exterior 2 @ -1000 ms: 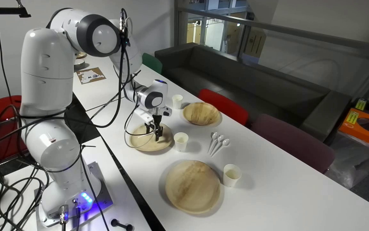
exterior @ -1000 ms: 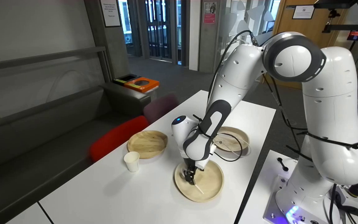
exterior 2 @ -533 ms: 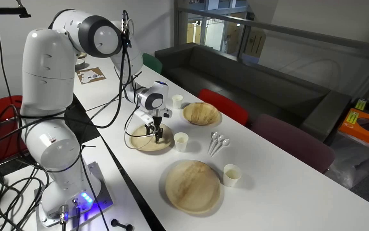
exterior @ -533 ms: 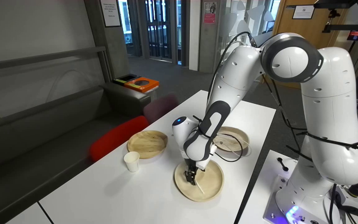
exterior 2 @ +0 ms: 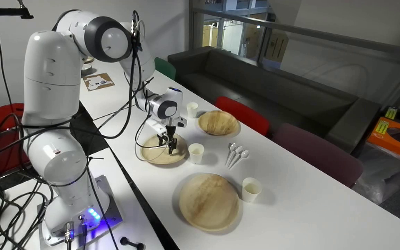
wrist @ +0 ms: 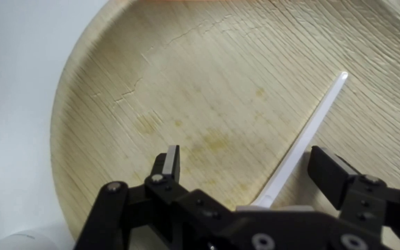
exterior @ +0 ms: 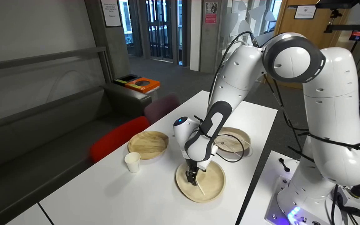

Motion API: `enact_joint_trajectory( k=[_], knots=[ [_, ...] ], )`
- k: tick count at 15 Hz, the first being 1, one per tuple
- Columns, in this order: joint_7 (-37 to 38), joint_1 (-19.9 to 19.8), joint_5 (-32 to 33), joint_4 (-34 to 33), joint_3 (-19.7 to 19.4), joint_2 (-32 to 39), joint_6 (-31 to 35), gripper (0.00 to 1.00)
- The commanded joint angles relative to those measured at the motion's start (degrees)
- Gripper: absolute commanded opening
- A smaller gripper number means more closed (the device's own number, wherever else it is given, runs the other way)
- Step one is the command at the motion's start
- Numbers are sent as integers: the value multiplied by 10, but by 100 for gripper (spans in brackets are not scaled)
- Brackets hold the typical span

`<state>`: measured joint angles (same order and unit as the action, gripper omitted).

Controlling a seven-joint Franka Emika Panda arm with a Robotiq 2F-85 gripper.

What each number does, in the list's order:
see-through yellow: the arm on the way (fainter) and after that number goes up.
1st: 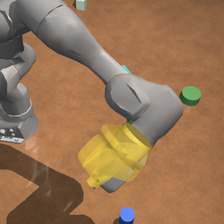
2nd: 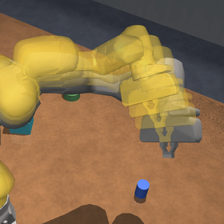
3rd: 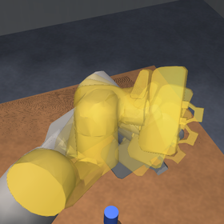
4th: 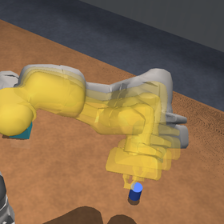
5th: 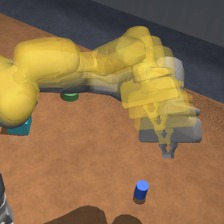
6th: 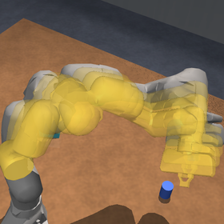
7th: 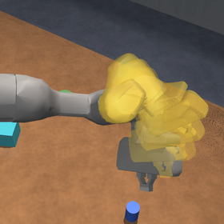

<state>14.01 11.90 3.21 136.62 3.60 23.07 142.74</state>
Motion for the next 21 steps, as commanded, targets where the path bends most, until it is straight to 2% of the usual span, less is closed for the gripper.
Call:
enact_joint_trajectory(
  k=[1, 11, 21],
  knots=[
    [-3, -1, 1, 40, 3, -39, 24, 100],
    [-90, -16, -6, 71, 28, -65, 2, 100],
    [-97, -25, -5, 91, 24, -89, -3, 100]
  ],
)
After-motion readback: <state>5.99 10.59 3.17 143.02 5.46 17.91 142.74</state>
